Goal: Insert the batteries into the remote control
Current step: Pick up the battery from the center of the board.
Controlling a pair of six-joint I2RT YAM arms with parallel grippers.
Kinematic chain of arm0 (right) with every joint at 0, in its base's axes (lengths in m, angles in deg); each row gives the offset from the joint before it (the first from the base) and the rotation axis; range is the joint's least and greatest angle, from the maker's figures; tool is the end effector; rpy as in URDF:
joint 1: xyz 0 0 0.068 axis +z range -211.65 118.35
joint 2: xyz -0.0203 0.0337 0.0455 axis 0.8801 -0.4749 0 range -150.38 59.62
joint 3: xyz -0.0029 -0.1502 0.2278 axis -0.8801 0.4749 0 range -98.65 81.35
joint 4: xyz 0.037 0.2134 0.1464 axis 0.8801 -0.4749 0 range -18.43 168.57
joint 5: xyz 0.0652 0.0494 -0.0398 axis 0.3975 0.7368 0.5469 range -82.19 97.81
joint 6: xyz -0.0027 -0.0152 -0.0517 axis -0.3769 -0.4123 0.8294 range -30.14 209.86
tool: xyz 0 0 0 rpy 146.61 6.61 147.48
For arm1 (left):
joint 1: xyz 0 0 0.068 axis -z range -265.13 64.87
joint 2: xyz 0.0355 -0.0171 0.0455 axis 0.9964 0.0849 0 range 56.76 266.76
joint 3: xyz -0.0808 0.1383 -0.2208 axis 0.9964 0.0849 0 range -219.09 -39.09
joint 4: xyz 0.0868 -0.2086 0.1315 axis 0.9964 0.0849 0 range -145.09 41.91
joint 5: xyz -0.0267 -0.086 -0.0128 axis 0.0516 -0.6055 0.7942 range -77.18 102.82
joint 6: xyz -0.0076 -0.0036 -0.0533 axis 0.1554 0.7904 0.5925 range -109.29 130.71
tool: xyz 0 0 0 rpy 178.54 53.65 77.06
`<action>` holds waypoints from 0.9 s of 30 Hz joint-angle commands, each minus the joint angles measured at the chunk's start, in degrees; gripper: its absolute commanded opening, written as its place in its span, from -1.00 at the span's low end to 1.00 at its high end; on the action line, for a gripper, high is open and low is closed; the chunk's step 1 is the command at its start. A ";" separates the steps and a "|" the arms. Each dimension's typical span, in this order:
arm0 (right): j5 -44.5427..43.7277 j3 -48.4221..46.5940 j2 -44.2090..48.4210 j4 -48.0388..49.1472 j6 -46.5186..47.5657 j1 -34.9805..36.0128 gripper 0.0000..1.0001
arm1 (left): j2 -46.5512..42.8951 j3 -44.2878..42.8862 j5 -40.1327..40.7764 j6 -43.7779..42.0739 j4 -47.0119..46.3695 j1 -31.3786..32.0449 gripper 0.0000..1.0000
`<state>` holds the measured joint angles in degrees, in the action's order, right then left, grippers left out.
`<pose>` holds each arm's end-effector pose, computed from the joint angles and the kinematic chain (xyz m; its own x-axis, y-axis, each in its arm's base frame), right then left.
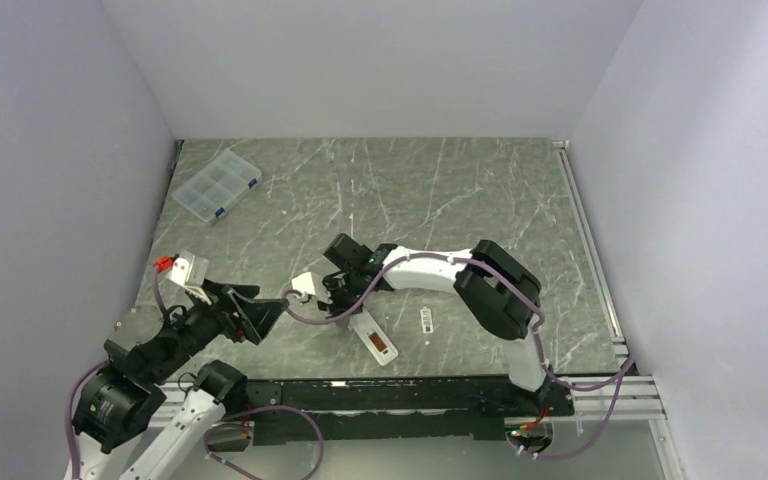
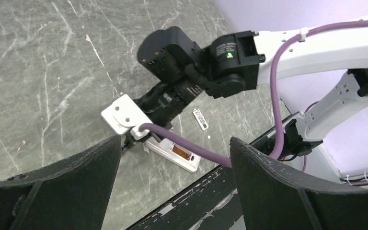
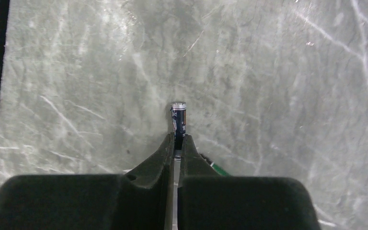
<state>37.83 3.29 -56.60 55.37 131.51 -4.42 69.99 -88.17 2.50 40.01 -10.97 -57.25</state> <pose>0.2106 0.3599 0.1542 0.2152 -0.7290 -0.6499 -0.9567 -0.2910 0.0096 0.0275 -0.0217 0.3503 -0.4127 -0.3263 -0.8504 0.4758 0.7190 -0.5067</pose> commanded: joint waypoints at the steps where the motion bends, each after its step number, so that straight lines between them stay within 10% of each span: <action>1: -0.71 6.41 6.82 10.88 -8.77 0.75 -1.00 | -1.02 0.04 2.64 0.40 -0.61 -0.30 0.76; 27: -25.52 27.25 44.57 8.29 -46.06 9.02 -1.00 | 16.63 -1.18 -2.32 3.12 -2.16 -0.30 0.71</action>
<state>18.77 28.66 -17.13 66.93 95.64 3.78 82.34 -88.22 4.16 41.41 -9.95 -57.30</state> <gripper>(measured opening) 0.031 0.863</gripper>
